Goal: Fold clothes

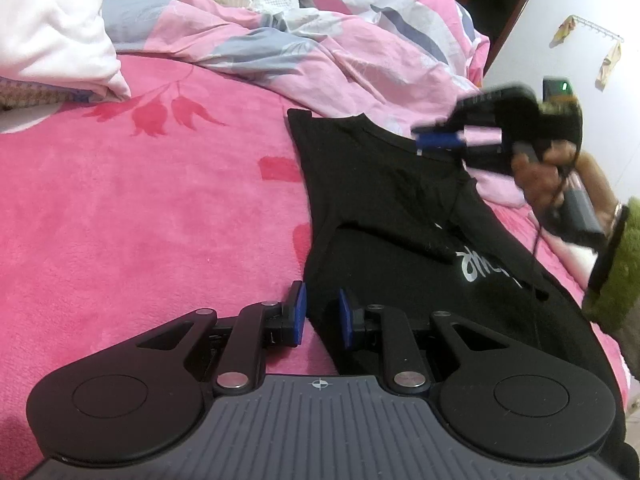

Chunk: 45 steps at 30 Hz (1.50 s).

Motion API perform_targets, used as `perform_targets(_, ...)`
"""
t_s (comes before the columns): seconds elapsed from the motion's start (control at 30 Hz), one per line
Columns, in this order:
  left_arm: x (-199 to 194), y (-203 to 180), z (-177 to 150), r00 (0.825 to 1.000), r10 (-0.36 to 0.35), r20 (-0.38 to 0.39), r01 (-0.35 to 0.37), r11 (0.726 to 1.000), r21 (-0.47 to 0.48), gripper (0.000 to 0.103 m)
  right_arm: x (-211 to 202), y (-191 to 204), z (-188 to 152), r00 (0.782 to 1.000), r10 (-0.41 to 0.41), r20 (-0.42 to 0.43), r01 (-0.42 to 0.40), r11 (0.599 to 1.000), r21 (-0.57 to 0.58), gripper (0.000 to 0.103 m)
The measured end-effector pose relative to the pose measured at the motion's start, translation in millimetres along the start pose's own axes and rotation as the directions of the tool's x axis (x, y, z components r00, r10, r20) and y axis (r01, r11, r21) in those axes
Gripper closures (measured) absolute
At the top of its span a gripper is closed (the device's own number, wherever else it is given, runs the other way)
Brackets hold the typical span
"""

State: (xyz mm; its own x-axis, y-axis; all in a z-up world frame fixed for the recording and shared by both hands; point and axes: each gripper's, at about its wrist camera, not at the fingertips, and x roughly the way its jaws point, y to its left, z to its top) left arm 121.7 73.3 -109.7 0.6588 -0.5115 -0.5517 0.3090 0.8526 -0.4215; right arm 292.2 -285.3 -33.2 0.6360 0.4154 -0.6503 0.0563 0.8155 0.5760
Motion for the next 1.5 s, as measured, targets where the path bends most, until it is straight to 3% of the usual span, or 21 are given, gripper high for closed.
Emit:
perform_targets(0.13,0.0,-0.2,-0.5,1.0,0.001,0.002,-0.001,1.0,0.0,0.084,21.6,-24.2,-10.4,0.998,-0.042,-0.047,0.044,0.998,0.039,0.09)
perform_targets(0.2,0.1,0.2,-0.2,1.0,0.0,0.002,0.0,1.0,-0.003,0.083,21.0,-39.7,-10.0,0.998,-0.055,-0.02,0.056,0.997,0.061,0.101)
perform_targets(0.23,0.0,0.3,-0.2,1.0,-0.001,0.002,0.001,1.0,-0.005,0.083,17.0,-49.4,-7.5,0.999,-0.048,-0.002,0.048,0.994,0.097,0.101)
perform_targets(0.33,-0.1,0.6,0.1,1.0,-0.002,0.002,0.002,1.0,-0.006,0.083,-16.5,-68.4,1.1,0.991,-0.102,0.082,0.089,0.985,0.148,0.097)
perform_targets(0.47,-0.1,0.0,-0.2,1.0,-0.001,0.003,0.001,1.0,-0.006,0.083,-70.2,-79.9,-2.6,0.992,-0.026,0.126,0.004,0.985,0.172,0.096)
perform_targets(0.6,-0.4,-0.8,-0.7,1.0,0.003,0.004,-0.003,1.0,-0.003,0.083,-83.2,-77.0,-27.4,0.999,-0.007,0.053,-0.001,0.99,0.143,0.096)
perform_targets(0.73,-0.9,0.1,-0.7,1.0,0.002,0.004,-0.002,1.0,-0.003,0.083,-54.8,-73.2,-46.8,0.999,-0.021,-0.045,0.027,0.991,0.132,0.096)
perform_targets(0.97,-0.8,1.3,-0.1,1.0,-0.006,0.004,0.006,1.0,-0.017,0.083,-50.0,-55.7,-61.4,0.997,0.061,-0.04,-0.054,0.986,0.16,0.096)
perform_targets(1.13,-2.3,5.2,1.2,1.0,-0.025,0.007,0.025,0.999,-0.048,0.083,-138.0,-60.5,-88.6,0.987,0.128,0.092,-0.146,0.963,0.225,0.096)
perform_targets(1.27,-7.6,6.8,3.0,0.999,-0.036,0.039,0.039,0.997,-0.072,0.08,-252.1,-69.3,-144.3,0.961,0.14,0.24,-0.195,0.955,0.224,0.095)
perform_targets(1.37,-22.0,1.5,4.2,0.994,-0.032,0.106,0.039,0.997,-0.065,0.073,-329.1,-71.4,-195.7,0.941,0.108,0.321,-0.172,0.969,0.18,0.09)
perform_targets(1.5,-58.9,-17.0,3.9,0.986,-0.043,0.161,0.053,0.997,-0.059,0.072,-384.8,-75.5,-248.6,0.931,0.114,0.347,-0.173,0.974,0.146,0.087)
